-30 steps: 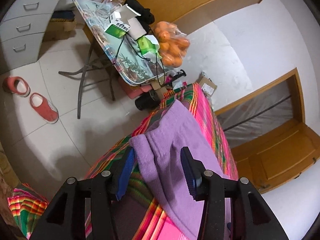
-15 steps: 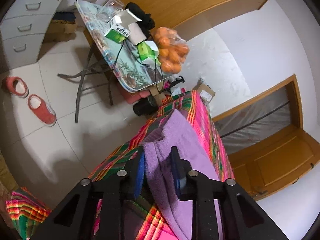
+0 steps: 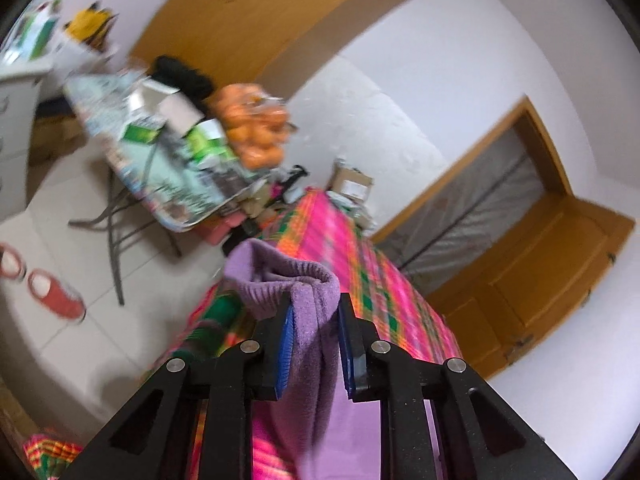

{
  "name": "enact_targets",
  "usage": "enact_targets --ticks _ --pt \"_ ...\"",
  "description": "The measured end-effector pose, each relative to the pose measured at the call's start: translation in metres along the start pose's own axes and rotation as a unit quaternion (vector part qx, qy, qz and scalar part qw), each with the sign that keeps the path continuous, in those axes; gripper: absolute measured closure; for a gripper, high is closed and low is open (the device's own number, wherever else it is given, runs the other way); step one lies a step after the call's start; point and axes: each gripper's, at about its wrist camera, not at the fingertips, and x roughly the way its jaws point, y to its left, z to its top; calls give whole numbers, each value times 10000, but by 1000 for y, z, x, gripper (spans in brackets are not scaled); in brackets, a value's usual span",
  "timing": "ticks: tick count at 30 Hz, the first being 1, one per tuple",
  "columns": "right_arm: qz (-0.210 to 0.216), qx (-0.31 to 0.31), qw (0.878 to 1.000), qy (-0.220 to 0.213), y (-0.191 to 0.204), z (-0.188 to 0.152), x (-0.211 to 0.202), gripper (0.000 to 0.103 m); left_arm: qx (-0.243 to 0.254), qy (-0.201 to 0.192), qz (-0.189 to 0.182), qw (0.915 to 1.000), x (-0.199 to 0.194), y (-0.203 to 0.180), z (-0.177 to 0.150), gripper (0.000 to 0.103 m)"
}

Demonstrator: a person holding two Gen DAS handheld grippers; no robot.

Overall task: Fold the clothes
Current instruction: 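Lift and fold the ribbed end over the sweater body with the left gripper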

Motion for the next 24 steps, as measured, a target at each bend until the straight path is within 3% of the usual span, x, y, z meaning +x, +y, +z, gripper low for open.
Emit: enact_targets --ticks 5,10,19,24 --pt "42 49 10000 -56 -5 -2 -7 74 614 153 -254 9977 9 -47 -9 83" --pt "75 119 9998 -125 -12 -2 -15 74 1230 414 -566 9899 20 -91 -29 83" --pt "102 255 9992 -276 -27 -2 -30 74 2281 1289 -1029 9596 49 -151 -90 83" --pt "105 329 9989 -322 -35 -1 -35 74 2756 1843 -1288 9346 65 -170 -127 83"
